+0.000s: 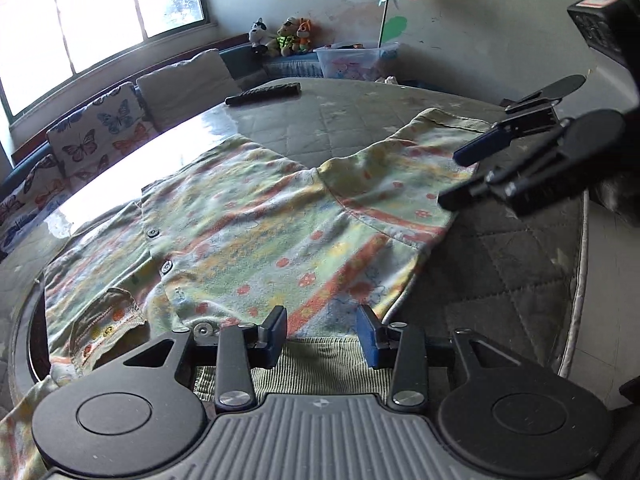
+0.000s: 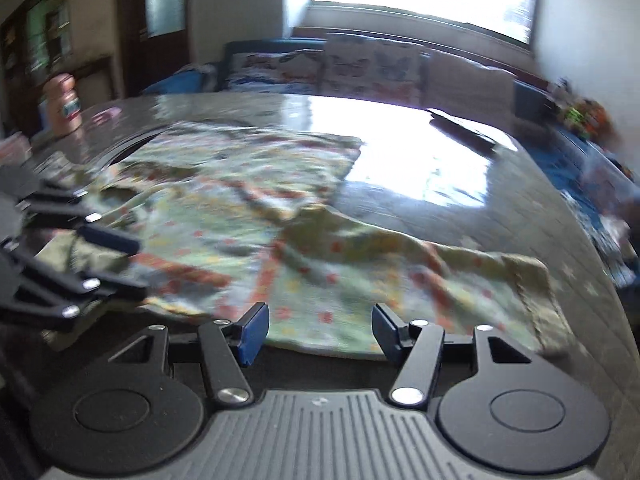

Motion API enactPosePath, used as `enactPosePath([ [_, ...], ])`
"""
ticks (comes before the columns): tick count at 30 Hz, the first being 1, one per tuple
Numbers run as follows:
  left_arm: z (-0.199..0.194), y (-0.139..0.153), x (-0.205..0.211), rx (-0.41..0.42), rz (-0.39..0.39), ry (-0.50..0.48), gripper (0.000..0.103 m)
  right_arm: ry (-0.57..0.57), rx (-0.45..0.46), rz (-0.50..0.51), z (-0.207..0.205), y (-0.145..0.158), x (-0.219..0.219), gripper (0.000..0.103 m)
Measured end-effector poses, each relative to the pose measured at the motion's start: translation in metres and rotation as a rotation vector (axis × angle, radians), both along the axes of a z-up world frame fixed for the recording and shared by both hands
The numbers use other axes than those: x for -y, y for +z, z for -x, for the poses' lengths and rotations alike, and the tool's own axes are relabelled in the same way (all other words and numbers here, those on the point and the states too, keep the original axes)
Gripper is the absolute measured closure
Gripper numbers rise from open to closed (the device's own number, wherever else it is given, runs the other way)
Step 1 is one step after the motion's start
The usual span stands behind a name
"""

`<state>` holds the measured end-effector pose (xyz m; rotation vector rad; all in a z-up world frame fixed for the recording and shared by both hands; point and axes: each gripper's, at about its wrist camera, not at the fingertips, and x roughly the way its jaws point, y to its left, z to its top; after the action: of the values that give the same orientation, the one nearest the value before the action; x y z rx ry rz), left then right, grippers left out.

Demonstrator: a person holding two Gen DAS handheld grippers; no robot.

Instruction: Fold clothes

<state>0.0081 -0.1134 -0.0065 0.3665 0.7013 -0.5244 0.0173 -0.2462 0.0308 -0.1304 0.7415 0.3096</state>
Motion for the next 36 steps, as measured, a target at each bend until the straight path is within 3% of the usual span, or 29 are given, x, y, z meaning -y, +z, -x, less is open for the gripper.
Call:
enactPosePath([
  [6,-0.011,0.012,-0.001,0.019,0.039,0.036,0.058,-0.292,0.021,-0.040,-0.018,-0.007,0.060,0.046],
  [11,-0.016,0.014,-0.001,0.016,0.055,0.060,0.052,-0.461,0.024,-0.034,-0.027,-0.017,0.095,0.047],
  [15,-0.018,0.014,-0.002,0.014,0.052,0.071,0.049,-0.529,0.009,-0.054,-0.035,-0.027,0.108,0.051],
  [20,-0.021,0.015,-0.006,0.013,0.062,0.090,0.043,-0.560,0.019,-0.071,-0.037,-0.031,0.113,0.052],
  [25,-0.023,0.014,-0.009,0.009,0.064,0.109,0.042,-0.562,0.036,-0.058,-0.038,-0.032,0.110,0.064],
  [27,-0.023,0.013,-0.010,0.007,0.063,0.115,0.041,-0.550,0.038,-0.076,-0.038,-0.031,0.109,0.087],
  [29,-0.024,0.012,-0.011,0.006,0.059,0.123,0.040,-0.545,0.034,-0.094,-0.039,-0.029,0.108,0.094],
  [33,-0.024,0.011,-0.017,0.007,0.053,0.147,0.040,-0.520,0.078,-0.107,-0.036,-0.012,0.101,0.096],
  [36,-0.023,0.013,-0.024,0.015,0.056,0.164,0.039,-0.459,0.124,-0.159,-0.030,0.020,0.091,0.096],
])
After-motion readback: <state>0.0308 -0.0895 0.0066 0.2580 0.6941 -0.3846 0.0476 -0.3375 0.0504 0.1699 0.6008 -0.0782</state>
